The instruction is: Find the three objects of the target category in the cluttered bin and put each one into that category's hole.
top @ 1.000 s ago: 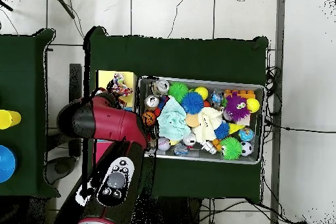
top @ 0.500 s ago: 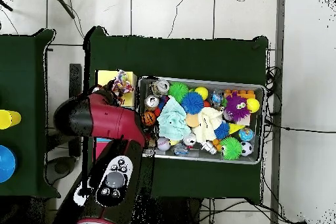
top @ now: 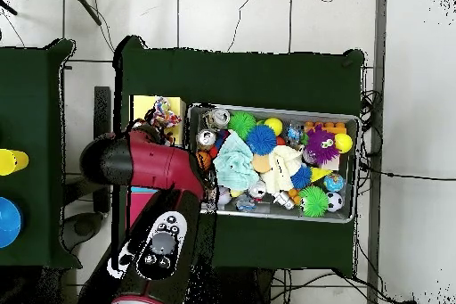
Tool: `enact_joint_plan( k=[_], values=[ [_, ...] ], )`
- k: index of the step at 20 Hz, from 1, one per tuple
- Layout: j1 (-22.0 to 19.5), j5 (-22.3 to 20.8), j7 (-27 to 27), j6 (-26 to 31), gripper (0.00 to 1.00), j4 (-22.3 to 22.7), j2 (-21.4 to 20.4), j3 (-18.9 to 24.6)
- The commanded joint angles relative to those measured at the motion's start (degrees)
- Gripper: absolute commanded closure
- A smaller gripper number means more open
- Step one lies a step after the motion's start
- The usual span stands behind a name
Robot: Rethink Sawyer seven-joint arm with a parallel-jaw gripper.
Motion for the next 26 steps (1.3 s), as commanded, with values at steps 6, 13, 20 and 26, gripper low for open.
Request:
enact_joint_plan(
  k=[6,13,20,26],
  values=[
    [-2.28,-3.98,4.73,8.69,0.00,5.22,2.34,3.36],
    [-2.52,-3.46,5.33,13.03,0.00,5.68,-0.18,3.64],
    [-2.80,-2.39,6.08,17.41,0.00,6.93,-3.80,4.31],
    [-2.64,-2.56,6.12,19.92,0.00,7.58,-5.80,4.17]
  ],
)
